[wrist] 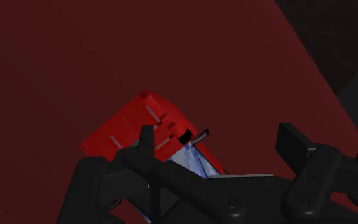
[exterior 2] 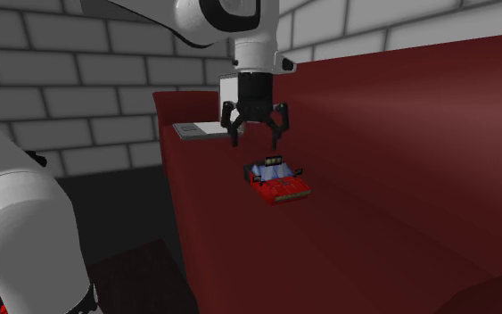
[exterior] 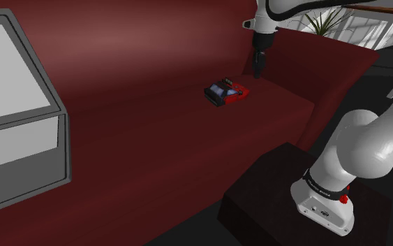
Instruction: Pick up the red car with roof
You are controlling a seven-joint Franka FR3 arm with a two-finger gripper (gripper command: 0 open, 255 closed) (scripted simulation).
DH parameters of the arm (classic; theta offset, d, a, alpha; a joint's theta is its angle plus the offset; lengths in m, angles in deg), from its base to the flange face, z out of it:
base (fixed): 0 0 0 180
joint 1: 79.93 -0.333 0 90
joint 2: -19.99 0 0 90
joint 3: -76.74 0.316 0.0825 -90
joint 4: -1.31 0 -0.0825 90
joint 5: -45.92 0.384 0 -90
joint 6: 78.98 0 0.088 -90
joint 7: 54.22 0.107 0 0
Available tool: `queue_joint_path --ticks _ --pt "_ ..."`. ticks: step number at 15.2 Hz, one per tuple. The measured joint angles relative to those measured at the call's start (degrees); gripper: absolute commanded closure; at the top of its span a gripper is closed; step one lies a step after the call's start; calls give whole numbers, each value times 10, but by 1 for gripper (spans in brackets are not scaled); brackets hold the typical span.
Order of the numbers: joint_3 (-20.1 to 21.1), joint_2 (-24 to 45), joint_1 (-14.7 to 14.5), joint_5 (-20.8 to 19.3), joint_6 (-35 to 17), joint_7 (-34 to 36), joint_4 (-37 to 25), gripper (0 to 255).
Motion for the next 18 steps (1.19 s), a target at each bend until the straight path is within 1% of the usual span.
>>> queue_joint_path --ticks 5,7,8,10,16,17,18 --pt "-46 96 -57 28 -42 -232 -69 0" --pt "-55 132 -78 47 -54 -322 -97 0" --pt "-57 145 -85 54 -57 -356 -107 0" --pt "-60 155 -88 59 -67 -386 -108 0" --pt "-63 167 -89 63 -111 -398 -75 0" --pt "-64 168 -89 64 -114 -399 -74 255" --pt "-64 168 -89 64 -115 -400 -73 255"
